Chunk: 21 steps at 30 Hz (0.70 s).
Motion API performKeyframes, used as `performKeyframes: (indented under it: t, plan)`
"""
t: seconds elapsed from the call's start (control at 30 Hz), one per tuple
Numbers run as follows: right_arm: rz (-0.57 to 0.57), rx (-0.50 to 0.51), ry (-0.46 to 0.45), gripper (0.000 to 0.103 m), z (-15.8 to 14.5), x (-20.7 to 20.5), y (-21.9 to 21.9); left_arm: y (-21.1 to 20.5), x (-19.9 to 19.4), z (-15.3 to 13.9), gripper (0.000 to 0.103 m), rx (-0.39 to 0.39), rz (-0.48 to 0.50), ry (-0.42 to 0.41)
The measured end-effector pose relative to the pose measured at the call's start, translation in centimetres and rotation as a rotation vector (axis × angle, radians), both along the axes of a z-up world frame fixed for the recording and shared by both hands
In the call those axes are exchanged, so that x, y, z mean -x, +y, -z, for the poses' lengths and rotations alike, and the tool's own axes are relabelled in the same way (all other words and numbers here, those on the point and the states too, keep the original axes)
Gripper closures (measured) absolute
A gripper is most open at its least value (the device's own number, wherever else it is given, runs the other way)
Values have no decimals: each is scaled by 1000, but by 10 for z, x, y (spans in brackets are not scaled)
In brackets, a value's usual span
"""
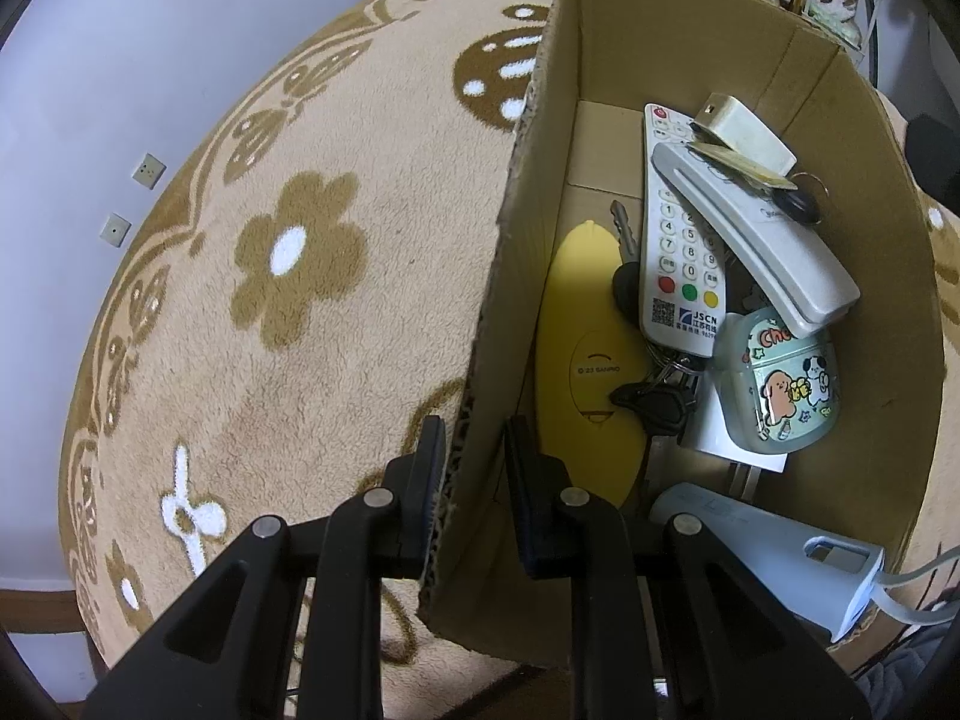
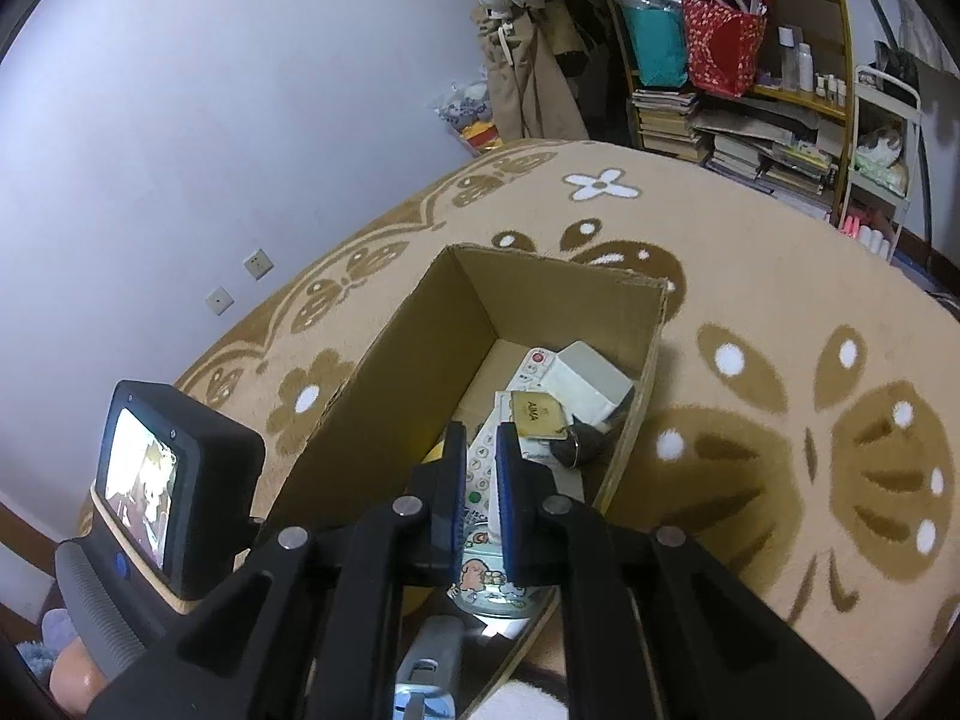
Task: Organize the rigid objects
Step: 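Carry the AIMA keys into the box and open the right gripper, then lower the box onto the rug with the left gripper and release it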
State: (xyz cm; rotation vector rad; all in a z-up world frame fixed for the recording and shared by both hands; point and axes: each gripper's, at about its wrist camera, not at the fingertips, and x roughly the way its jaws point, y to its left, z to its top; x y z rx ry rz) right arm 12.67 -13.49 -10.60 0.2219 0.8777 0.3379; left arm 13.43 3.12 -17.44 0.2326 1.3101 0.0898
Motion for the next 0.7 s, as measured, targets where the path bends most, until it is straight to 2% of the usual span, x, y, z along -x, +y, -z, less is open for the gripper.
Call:
performKeyframes:
  t: [0.07,0.3,0.43,0.47,0.57,0.6,0.63,0.7]
  plan:
    - [18,-2,13,87,-2,0,-2,0,1,0,84,-1,2,-1]
    - [49,19,23,52,-14,7,-7,-11,12,-20,84,-48,47,-49]
    - [66,68,31,45,-20,12,-10,-12,17,-34,80,-13,55,-78]
    - [78,79,34,40,-22,13,-12,-13,18,-38,79,-8,60,-87]
    - [108,95,31,24,-26,20,-20,-15,25,-53,61,-17,77,-140]
    - [123,105,30,19,-28,24,-23,-16,26,-57,48,-19,82,-157]
    - [137,112,30,16,-29,27,-26,-17,29,-64,42,-20,90,-181]
    - [160,119,31,6,-30,35,-32,-21,35,-77,37,-12,110,-228]
